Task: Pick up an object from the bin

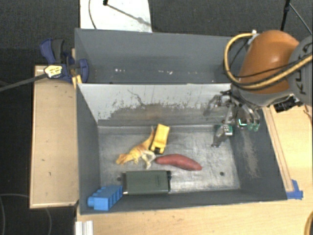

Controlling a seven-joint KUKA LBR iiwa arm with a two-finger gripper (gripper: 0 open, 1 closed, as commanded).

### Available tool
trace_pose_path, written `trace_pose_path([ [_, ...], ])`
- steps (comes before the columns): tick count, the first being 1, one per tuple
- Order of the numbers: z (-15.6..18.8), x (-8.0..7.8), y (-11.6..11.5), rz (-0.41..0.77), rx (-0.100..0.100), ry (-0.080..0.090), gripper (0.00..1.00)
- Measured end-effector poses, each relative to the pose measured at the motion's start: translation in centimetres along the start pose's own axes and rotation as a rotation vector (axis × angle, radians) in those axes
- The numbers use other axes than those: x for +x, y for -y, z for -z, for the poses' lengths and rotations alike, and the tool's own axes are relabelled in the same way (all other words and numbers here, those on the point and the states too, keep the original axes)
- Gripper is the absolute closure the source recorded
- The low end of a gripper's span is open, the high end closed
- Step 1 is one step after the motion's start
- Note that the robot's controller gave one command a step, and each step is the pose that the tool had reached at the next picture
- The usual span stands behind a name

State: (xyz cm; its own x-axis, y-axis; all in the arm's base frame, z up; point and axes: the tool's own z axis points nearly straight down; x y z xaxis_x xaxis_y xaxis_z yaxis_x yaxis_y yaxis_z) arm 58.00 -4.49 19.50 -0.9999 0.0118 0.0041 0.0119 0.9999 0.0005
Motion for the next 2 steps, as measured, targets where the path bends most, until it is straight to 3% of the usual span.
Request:
trace_pose_path([
  [1,0.4,-0.2,0.0,0.001,0.001,0.008,0.0],
  [2,-6.0,3.8,-4.6,0.036,0.001,0.011,0.0],
])
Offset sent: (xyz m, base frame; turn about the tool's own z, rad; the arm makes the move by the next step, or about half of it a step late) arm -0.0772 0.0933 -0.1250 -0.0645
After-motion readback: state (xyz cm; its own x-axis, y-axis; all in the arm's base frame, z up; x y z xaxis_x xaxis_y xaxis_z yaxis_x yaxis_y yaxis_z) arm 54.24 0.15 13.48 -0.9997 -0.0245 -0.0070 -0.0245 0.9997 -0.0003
